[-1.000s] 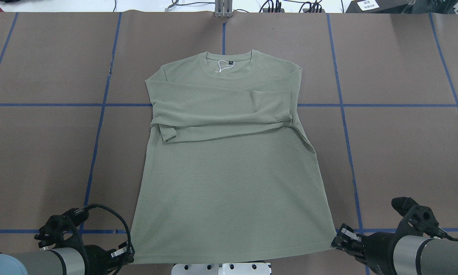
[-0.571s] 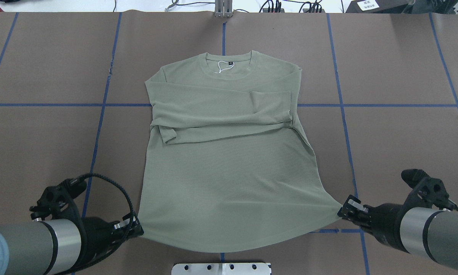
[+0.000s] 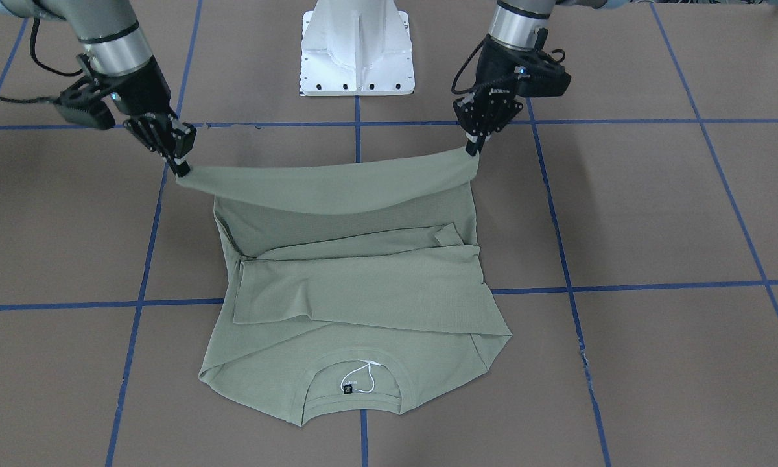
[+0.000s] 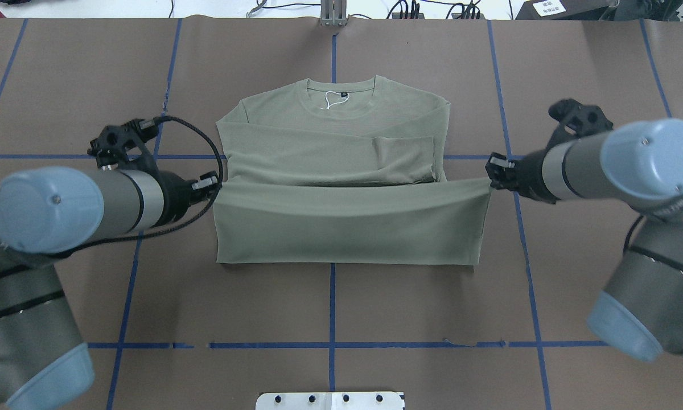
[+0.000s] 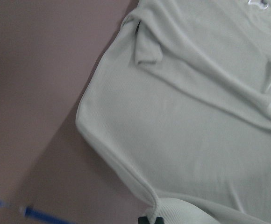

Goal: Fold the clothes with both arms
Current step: 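Lift the hem with both grippers and fold it over toward the collar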

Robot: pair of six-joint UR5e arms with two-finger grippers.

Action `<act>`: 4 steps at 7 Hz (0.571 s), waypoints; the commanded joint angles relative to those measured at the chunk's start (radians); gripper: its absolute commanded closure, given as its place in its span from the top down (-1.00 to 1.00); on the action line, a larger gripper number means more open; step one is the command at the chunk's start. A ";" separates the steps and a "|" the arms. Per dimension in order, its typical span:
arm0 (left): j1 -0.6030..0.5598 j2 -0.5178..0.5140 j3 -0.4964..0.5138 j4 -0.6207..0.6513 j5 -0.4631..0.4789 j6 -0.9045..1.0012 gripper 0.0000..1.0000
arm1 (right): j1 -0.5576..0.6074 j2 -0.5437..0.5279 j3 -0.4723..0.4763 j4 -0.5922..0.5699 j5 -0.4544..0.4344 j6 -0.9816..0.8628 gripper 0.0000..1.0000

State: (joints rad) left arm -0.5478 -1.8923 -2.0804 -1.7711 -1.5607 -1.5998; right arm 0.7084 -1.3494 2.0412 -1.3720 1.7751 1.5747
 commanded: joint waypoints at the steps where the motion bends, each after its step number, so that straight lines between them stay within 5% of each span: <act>1: -0.113 -0.060 0.171 -0.104 -0.007 0.083 -1.00 | 0.115 0.226 -0.288 -0.006 0.027 -0.097 -1.00; 4: -0.150 -0.195 0.510 -0.302 0.001 0.107 -1.00 | 0.143 0.416 -0.581 0.005 0.007 -0.165 -1.00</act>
State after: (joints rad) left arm -0.6872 -2.0394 -1.7234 -1.9669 -1.5639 -1.4965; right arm 0.8430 -1.0194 1.5872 -1.3705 1.7944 1.4377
